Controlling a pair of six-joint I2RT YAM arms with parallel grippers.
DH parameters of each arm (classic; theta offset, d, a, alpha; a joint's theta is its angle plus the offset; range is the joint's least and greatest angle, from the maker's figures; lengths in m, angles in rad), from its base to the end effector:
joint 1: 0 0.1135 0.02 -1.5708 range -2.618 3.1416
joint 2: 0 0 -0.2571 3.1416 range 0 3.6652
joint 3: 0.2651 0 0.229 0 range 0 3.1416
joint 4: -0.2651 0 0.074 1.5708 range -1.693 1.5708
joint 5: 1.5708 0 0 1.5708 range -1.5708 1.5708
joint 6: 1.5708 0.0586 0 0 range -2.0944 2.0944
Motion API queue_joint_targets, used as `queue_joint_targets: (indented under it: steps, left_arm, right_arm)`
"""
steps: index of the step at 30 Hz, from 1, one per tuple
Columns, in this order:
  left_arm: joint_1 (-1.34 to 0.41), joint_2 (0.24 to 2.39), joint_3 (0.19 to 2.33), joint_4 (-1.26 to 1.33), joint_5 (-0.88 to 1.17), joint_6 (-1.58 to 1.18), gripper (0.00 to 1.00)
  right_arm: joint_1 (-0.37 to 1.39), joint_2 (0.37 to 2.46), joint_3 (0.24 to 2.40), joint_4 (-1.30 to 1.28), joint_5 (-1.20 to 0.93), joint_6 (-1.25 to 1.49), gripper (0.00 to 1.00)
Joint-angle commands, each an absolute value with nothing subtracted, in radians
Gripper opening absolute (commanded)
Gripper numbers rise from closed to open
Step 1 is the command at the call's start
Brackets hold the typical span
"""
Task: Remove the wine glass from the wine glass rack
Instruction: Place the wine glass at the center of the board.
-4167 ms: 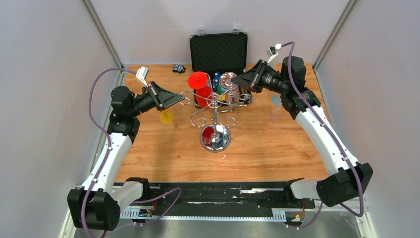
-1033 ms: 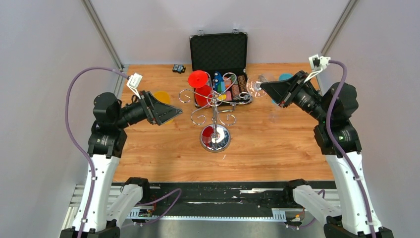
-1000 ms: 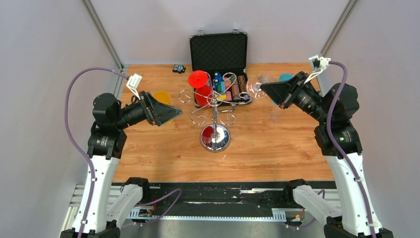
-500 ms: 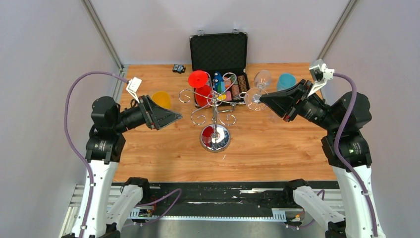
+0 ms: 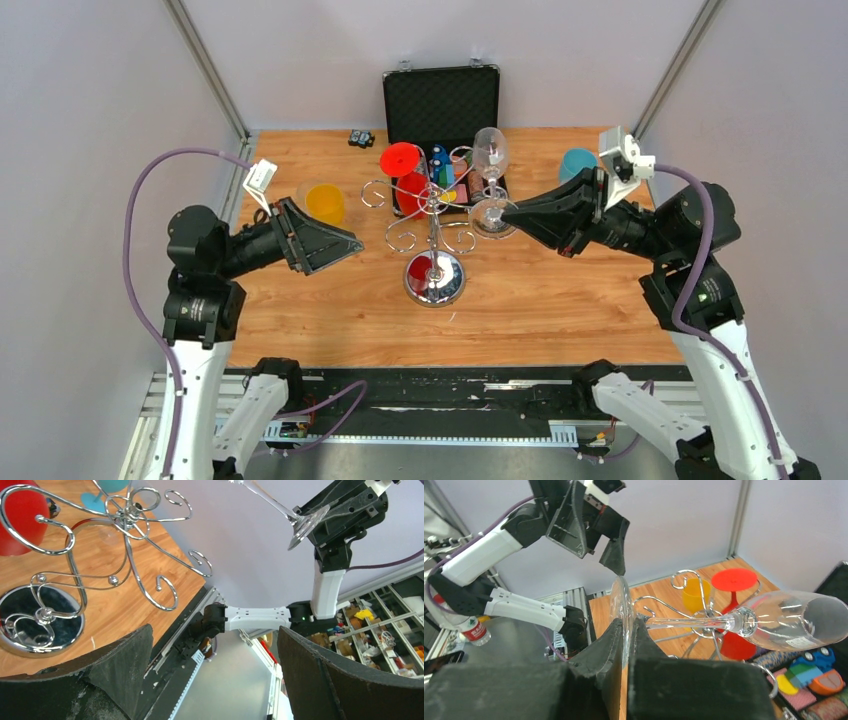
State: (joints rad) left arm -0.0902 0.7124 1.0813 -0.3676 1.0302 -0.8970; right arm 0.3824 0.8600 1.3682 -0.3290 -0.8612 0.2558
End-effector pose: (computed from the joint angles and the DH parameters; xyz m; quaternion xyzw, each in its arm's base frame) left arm 0.1091 -0.0603 0.4173 0.0792 0.7024 -0.5983 0.3773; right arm 0.1008 0.0885 0.4883 -0.3566 0.5611 0.4729 0.5783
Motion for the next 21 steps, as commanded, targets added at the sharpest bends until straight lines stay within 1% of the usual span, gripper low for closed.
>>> queue_joint_targets:
  steps: [1, 6, 10, 17, 21]
  left_arm:
    - [-0.092, 0.689, 1.134, -0.331, 1.065, -0.941, 1.0]
    - [-0.092, 0.669, 1.147, -0.318, 1.065, -0.976, 1.0]
    - [-0.092, 0.658, 1.14, -0.292, 1.062, -1.022, 1.0]
    - [-0.092, 0.639, 1.137, -0.26, 1.069, -1.072, 1.0]
    - [-0.092, 0.63, 1.14, -0.258, 1.066, -1.085, 1.0]
  right_arm:
    - [0.506, 0.845, 1.391, -0.158, -0.811, 0.092, 0.0]
    - [0.641, 0.863, 1.397, -0.133, -0.751, 0.006, 0.0]
    - [0.757, 0.871, 1.359, -0.088, -0.69, -0.087, 0.0]
    - [1.057, 0.913, 1.291, -0.041, -0.482, -0.357, 0.0]
    - [1.178, 0.946, 1.263, -0.01, -0.389, -0.487, 0.0]
